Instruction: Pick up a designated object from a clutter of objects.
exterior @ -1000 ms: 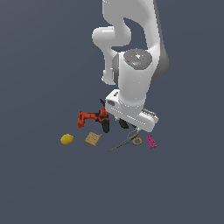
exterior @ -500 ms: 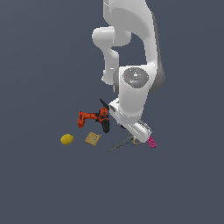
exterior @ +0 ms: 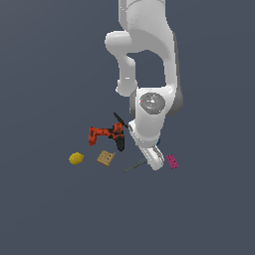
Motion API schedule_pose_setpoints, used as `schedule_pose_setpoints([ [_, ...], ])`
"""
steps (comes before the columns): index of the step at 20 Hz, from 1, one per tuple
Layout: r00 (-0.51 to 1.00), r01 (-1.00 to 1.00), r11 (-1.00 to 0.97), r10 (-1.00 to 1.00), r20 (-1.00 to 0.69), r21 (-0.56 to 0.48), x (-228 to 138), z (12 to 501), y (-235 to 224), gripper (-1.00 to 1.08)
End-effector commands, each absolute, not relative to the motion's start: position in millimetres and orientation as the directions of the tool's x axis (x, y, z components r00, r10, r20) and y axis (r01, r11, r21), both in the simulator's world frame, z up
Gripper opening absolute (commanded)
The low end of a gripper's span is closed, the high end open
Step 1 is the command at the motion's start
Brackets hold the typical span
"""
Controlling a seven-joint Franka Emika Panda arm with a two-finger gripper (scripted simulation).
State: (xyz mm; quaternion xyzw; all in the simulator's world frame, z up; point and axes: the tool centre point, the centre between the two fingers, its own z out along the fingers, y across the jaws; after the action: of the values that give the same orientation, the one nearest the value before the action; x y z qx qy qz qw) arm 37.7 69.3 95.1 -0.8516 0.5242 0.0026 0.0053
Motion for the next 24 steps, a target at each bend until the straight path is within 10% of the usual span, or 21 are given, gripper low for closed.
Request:
schedule_pose_setpoints([
  [1,0.398,-0.918,-0.398,-0.917,-0.008,-0.005,37,85,69,1.0],
  [24,0.258,-0.966,-0.258,-0.966,0.0,0.0,33,42,68,1.0],
])
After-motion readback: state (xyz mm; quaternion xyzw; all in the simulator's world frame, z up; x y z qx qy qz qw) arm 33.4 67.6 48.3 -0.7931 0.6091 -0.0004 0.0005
